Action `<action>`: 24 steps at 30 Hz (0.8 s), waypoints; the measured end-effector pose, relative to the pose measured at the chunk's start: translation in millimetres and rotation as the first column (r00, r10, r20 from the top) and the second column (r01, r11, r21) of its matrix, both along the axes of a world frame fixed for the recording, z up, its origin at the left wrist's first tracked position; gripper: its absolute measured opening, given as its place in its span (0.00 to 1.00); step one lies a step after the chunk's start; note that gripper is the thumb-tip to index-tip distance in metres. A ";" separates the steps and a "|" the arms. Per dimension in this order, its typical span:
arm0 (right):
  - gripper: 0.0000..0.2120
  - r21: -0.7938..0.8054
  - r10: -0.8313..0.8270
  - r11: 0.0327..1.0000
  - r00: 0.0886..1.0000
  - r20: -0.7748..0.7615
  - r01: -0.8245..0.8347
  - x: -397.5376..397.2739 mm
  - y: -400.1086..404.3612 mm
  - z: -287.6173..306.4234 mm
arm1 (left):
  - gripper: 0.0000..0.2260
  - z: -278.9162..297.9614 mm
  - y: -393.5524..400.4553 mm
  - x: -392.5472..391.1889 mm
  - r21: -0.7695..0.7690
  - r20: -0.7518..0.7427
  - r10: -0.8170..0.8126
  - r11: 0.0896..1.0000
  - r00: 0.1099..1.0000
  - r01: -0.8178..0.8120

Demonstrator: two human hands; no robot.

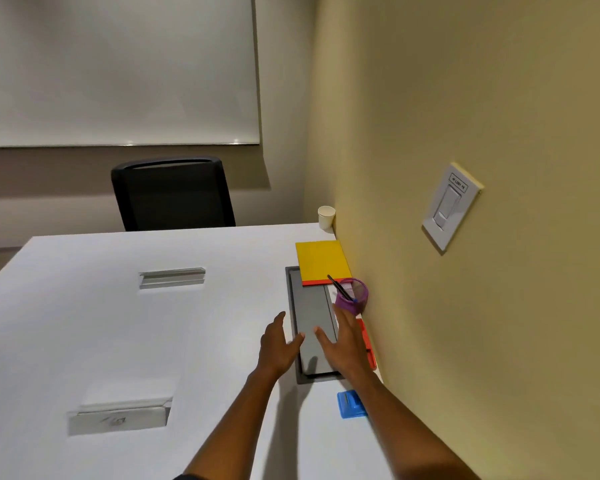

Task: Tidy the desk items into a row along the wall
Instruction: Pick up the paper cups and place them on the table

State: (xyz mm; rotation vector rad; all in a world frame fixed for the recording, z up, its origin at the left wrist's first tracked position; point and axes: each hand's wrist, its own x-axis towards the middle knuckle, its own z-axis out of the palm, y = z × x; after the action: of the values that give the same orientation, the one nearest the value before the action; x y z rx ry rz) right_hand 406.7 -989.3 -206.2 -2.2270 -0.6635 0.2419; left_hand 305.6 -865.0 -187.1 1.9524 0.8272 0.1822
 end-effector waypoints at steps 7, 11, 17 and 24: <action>0.37 -0.083 0.126 0.989 0.990 0.055 -0.121 -52.4 0.3 -3.2 | 0.32 -4.5 -14.0 -66.2 0.037 0.018 0.066 0.997 0.998 -0.067; 0.38 -0.116 0.236 0.967 0.968 0.086 -0.225 -72.2 19.7 -0.6 | 0.33 -4.5 -10.8 -100.6 0.125 -0.006 0.117 0.985 0.993 -0.115; 0.39 -0.155 0.399 0.913 0.908 0.127 -0.379 -96.3 59.5 2.4 | 0.34 4.2 7.1 -150.9 0.304 -0.110 0.312 0.915 0.944 -0.267; 0.38 -0.180 0.600 0.800 0.772 0.209 -0.572 -151.6 107.5 6.2 | 0.34 33.3 19.5 -226.7 0.437 -0.164 0.537 0.792 0.827 -0.428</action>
State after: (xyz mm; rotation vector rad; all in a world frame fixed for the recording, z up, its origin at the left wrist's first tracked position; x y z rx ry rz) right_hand 255.1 -881.8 -200.0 -2.1037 -1.5301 0.3058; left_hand 79.0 -845.5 -153.8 2.1117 1.5912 0.4075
